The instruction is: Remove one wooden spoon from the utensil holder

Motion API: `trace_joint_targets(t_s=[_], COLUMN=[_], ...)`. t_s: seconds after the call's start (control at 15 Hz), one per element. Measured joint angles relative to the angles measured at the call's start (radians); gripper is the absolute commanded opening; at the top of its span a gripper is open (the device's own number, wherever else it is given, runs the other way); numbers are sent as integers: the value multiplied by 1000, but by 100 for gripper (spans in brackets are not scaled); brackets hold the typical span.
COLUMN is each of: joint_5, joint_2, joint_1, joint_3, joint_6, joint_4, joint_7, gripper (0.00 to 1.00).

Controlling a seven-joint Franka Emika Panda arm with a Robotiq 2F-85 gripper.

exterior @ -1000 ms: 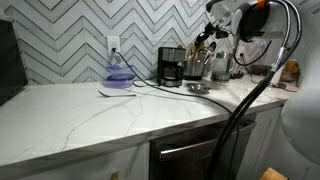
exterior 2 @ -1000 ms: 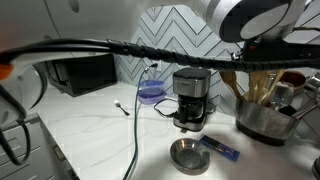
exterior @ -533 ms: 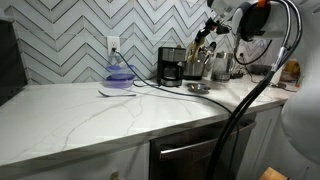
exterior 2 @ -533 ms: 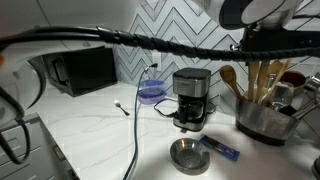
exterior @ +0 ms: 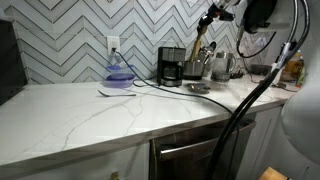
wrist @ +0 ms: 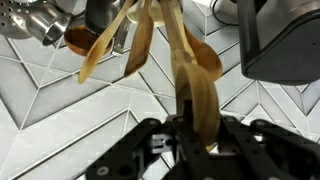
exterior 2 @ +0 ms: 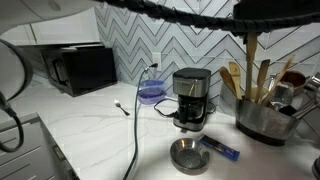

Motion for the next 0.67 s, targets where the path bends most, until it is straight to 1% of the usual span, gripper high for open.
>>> trace_joint_targets(t_s=[0.67], joint_5=[-63], joint_2=[-86], joint_1=[19], joint_3=[-13], joint_6=[-26], joint_4=[1], joint_7=[132], gripper=[4])
